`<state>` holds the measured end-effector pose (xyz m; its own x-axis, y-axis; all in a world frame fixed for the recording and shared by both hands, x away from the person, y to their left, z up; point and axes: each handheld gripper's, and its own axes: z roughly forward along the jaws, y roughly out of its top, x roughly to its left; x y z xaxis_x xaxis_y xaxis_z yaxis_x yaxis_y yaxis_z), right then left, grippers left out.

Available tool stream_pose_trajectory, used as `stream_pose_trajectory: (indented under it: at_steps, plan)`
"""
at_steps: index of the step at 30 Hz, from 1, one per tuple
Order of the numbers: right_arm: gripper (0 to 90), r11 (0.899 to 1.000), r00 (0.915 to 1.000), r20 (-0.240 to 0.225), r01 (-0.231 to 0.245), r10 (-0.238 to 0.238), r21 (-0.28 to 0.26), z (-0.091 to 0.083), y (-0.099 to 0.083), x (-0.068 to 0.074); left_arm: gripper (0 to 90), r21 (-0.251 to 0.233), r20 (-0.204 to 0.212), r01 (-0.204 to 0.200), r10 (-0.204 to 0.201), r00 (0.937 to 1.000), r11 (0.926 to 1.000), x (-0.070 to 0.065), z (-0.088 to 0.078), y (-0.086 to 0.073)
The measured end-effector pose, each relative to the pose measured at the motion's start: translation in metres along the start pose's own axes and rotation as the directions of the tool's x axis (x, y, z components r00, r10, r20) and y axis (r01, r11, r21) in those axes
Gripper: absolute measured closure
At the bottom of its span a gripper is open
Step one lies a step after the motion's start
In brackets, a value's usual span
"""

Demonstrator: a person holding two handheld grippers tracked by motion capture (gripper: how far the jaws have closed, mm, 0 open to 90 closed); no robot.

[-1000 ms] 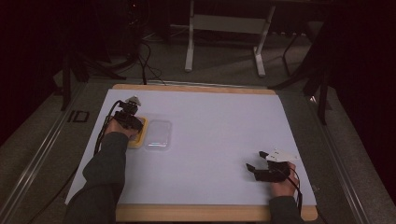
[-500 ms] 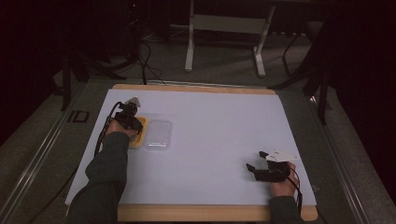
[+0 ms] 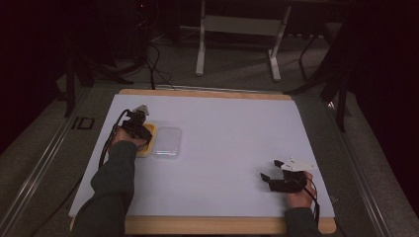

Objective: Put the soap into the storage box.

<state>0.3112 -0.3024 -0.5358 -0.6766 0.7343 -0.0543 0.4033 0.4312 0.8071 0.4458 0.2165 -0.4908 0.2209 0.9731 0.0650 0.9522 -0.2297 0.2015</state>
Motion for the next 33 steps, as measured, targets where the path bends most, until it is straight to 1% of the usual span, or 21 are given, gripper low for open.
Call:
stream_pose_trajectory:
  at_steps: [4,8,9,10,11,12,13,14,16,17,19,20,21,22,23,25,26,27,28,29,33]
  plan:
    - [22.4,1.0,1.0,0.0,0.0,0.0,0.0,0.0,0.0,0.0,40.4,-0.028,0.016,0.009,-0.008,0.9998,0.9996,0.001,0.0,-0.003]
    - [22.4,1.0,1.0,0.0,0.0,0.0,0.0,0.0,0.0,0.0,40.2,-0.035,0.028,0.004,-0.003,0.9996,0.9994,0.002,-0.001,-0.005]
    - [22.4,1.0,1.0,0.0,0.0,0.0,0.0,0.0,0.0,0.0,38.7,-0.038,0.025,0.0,0.001,0.9997,0.9993,0.003,-0.004,-0.007]
    - [22.4,1.0,1.0,0.0,0.001,-0.001,0.0,0.0,0.0,0.0,36.3,-0.044,0.031,0.003,-0.002,0.9995,0.999,0.003,-0.005,-0.007]
    - [22.4,1.0,1.0,0.0,0.001,-0.001,0.0,0.0,0.0,0.0,35.8,-0.044,0.031,0.003,-0.002,0.9995,0.999,0.003,-0.005,-0.007]
    - [22.4,1.0,1.0,0.001,0.001,-0.001,0.0,0.0,0.0,0.0,35.8,-0.051,0.039,0.004,-0.002,0.9992,0.9987,0.004,-0.007,-0.008]
    - [22.4,1.0,1.0,0.001,0.0,0.0,0.0,0.0,0.0,0.0,35.9,-0.069,0.047,0.002,0.001,0.9989,0.9976,0.005,-0.011,-0.01]
    - [22.4,1.0,1.0,0.0,0.0,0.0,0.0,0.0,0.0,0.0,35.6,-0.069,0.047,0.002,0.001,0.9989,0.9976,0.005,-0.011,-0.01]
    - [22.4,1.0,1.0,0.001,0.0,0.0,0.0,0.0,0.0,0.0,35.2,-0.092,0.059,-0.006,0.012,0.9982,0.9957,0.004,-0.016,-0.013]
    - [22.4,1.0,1.0,0.001,0.0,0.0,0.0,0.0,0.0,0.0,35.1,-0.092,0.059,-0.006,0.012,0.9982,0.9957,0.004,-0.016,-0.013]
    - [22.4,1.0,1.0,0.001,0.0,0.0,-0.001,0.0,0.0,0.0,35.1,-0.113,0.067,-0.012,0.02,0.9976,0.9936,0.003,-0.021,-0.014]
    - [22.4,1.0,1.0,0.001,0.0,0.0,0.0,0.0,0.0,0.0,35.2,-0.137,0.068,-0.023,0.032,0.9972,0.9903,0.002,-0.026,-0.016]
    - [22.4,1.0,1.0,0.001,0.0,0.0,0.0,0.0,0.0,0.0,35.3,-0.137,0.068,-0.023,0.032,0.9972,0.9903,0.002,-0.026,-0.016]
    - [22.4,1.0,1.0,0.001,0.0,0.0,0.0,0.0,0.0,0.0,35.3,-0.158,0.071,-0.028,0.039,0.9967,0.9871,0.0,-0.03,-0.017]
    - [22.4,1.0,1.0,0.002,0.0,0.0,-0.001,0.0,0.0,0.0,35.4,-0.158,0.071,-0.028,0.039,0.9967,0.9871,0.0,-0.03,-0.017]
    - [22.3,1.0,1.0,0.001,0.001,-0.001,0.0,0.0,0.0,0.0,35.5,-0.175,0.072,-0.04,0.054,0.996,0.9838,-0.001,-0.033,-0.019]
    - [22.4,1.0,1.0,0.001,0.0,0.0,0.0,0.0,0.0,0.0,35.5,-0.188,0.076,-0.054,0.07,0.9947,0.9806,-0.004,-0.036,-0.02]
    - [22.4,1.0,1.0,0.001,0.0,0.0,0.0,0.0,0.0,0.0,35.5,-0.188,0.076,-0.054,0.07,0.9947,0.9806,-0.004,-0.036,-0.02]
    - [22.4,1.0,1.0,0.001,0.0,0.0,0.001,0.0,0.0,0.0,35.4,-0.196,0.078,-0.062,0.078,0.9939,0.9787,-0.005,-0.038,-0.022]
    - [22.4,1.0,1.0,0.001,0.001,-0.001,0.0,0.0,0.0,0.0,35.3,-0.208,0.073,-0.089,0.106,0.9917,0.9741,-0.009,-0.041,-0.024]
    - [22.4,1.0,1.0,0.0,0.002,-0.002,0.0,0.0,0.0,0.0,35.5,-0.243,0.074,-0.135,0.157,0.9848,0.9605,-0.014,-0.048,-0.029]
